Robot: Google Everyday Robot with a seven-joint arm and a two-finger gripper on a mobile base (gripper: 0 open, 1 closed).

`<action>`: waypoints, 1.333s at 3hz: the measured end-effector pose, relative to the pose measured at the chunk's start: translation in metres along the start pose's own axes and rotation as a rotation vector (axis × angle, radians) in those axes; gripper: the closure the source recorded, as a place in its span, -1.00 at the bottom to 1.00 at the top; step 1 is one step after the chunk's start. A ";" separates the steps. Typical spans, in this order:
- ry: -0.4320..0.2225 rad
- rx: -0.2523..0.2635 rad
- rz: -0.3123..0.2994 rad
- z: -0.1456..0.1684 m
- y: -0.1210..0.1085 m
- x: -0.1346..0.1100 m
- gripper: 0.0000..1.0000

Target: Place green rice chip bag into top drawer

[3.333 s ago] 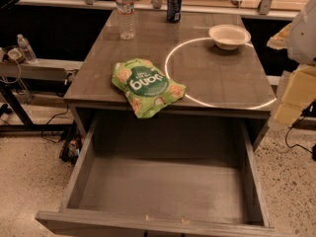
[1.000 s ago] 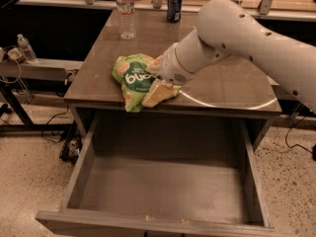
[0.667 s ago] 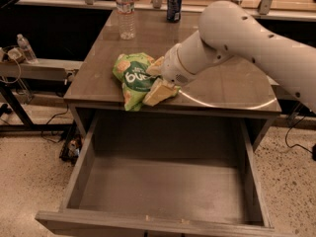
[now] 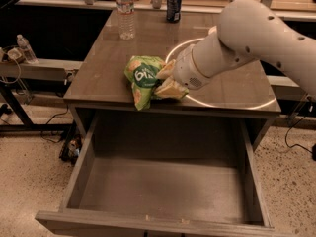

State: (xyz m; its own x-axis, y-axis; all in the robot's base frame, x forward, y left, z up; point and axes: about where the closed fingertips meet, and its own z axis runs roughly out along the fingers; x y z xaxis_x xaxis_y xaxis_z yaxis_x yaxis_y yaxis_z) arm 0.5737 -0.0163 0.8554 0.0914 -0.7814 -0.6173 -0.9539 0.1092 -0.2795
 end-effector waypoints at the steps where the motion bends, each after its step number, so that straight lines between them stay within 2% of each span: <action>1: 0.015 0.032 0.025 -0.046 0.018 0.001 1.00; 2: 0.030 0.047 0.036 -0.086 0.028 0.005 1.00; 3: -0.032 0.021 0.035 -0.137 0.039 0.015 1.00; 4: -0.054 -0.017 0.014 -0.148 0.050 0.008 1.00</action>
Offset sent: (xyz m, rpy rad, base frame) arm -0.0746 -0.0897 0.0807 -0.0241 -0.0124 -0.0977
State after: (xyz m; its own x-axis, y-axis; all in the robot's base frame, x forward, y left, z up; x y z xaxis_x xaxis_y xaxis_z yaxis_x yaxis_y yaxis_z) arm 0.4845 -0.1085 0.9453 0.0928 -0.7454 -0.6601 -0.9600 0.1090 -0.2580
